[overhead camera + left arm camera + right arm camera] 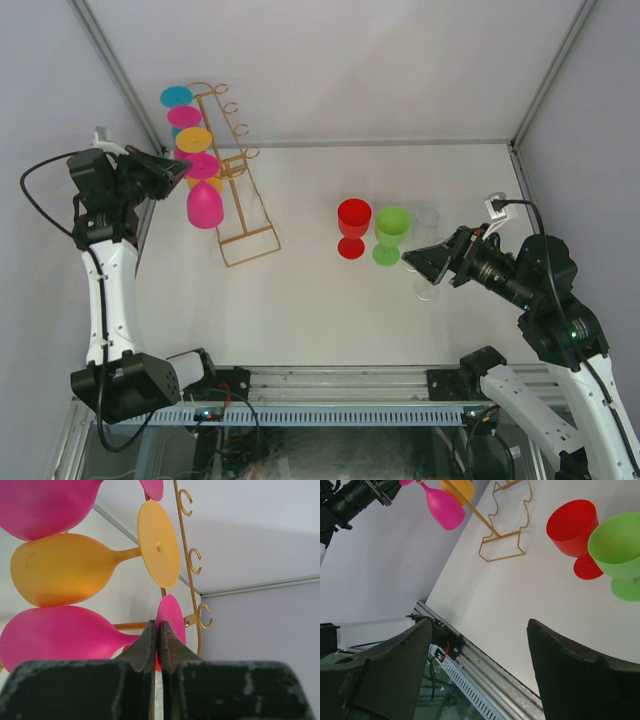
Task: Take the wine glass off the wine glass rack
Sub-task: Pick up the wine glass from the wine rack.
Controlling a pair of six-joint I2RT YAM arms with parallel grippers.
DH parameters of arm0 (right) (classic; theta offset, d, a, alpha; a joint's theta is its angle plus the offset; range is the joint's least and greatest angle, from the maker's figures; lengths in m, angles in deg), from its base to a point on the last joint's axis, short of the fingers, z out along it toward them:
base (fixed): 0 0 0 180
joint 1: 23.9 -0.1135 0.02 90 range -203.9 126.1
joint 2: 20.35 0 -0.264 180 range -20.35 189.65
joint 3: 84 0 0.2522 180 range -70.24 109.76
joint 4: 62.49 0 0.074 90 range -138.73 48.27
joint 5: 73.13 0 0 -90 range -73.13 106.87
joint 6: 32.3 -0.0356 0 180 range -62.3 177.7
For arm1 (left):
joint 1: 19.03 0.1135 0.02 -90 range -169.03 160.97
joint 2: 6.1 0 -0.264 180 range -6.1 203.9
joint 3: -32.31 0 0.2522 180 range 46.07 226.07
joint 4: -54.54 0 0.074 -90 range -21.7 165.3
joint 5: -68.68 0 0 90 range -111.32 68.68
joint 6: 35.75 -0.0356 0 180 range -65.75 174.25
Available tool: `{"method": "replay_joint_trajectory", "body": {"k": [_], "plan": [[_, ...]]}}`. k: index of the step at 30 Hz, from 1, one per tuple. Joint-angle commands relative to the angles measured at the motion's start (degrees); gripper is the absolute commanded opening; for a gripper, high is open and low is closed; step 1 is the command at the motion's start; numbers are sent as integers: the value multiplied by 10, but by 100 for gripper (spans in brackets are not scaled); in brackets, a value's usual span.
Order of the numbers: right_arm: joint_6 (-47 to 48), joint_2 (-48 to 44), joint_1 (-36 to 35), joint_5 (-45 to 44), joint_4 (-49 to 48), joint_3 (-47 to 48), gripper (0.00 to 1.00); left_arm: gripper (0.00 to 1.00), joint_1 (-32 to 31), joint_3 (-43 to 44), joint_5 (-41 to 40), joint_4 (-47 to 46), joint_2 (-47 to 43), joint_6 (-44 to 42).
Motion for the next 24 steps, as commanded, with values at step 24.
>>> {"method": "replay_joint_trajectory", "body": {"k": [24], "plan": [[-4, 6, 2, -15, 0, -5, 76, 0, 0, 16, 6, -7, -35, 19]]}}
